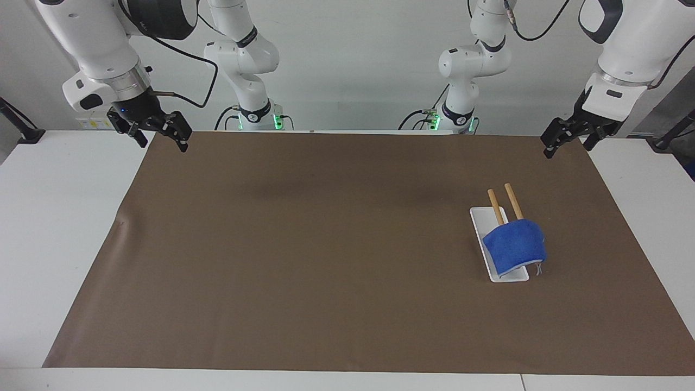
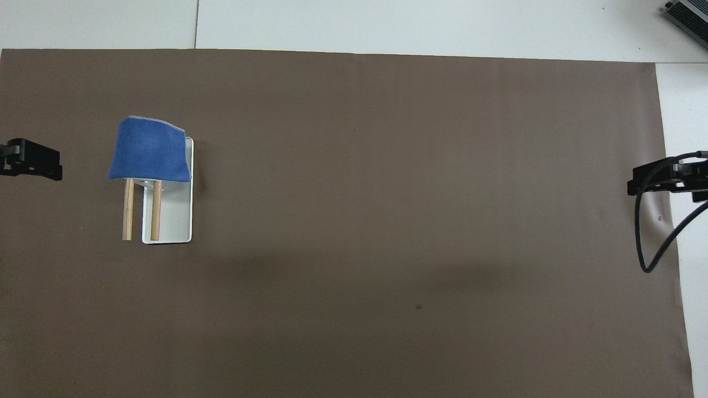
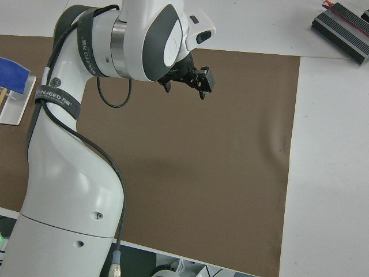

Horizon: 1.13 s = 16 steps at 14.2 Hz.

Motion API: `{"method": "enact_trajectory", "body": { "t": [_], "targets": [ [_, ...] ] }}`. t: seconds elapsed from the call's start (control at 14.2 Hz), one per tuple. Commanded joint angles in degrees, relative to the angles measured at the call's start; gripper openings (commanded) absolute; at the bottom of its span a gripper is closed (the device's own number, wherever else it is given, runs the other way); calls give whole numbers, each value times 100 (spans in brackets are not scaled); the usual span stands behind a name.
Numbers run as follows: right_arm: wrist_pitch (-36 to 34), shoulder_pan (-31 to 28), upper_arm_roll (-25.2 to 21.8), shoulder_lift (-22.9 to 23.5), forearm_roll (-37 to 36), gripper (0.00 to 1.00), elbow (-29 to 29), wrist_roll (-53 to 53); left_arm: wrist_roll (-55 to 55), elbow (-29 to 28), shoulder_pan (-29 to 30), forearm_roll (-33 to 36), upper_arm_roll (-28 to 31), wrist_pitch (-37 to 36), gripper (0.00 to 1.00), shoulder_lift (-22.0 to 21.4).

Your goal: Right arm passes towel to left arm to hang

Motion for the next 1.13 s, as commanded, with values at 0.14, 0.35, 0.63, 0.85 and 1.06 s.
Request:
{"method": "enact_trajectory", "body": {
  "t": [0.14, 0.35, 0.63, 0.85, 1.06],
  "targets": [
    [67, -8, 9, -165, 0, 100, -189, -85, 333, -760, -48, -430, 267, 526, 100, -445],
    [67, -25, 0, -165, -9, 100, -189, -85, -237, -841, -66, -431, 286, 669, 100, -472],
    [58, -25, 9, -165, -9, 100, -189, -85, -309, -788, -1031, -422, 1233, 660, 100, -472],
    [58, -25, 9, -165, -9, 100, -189, -77, -248, -779, -998, -422, 1209, 669, 100, -463],
    [67, -25, 9, -165, -9, 100, -189, -85, -300, -762, -726, -422, 937, 678, 100, -446]
  ]
}}
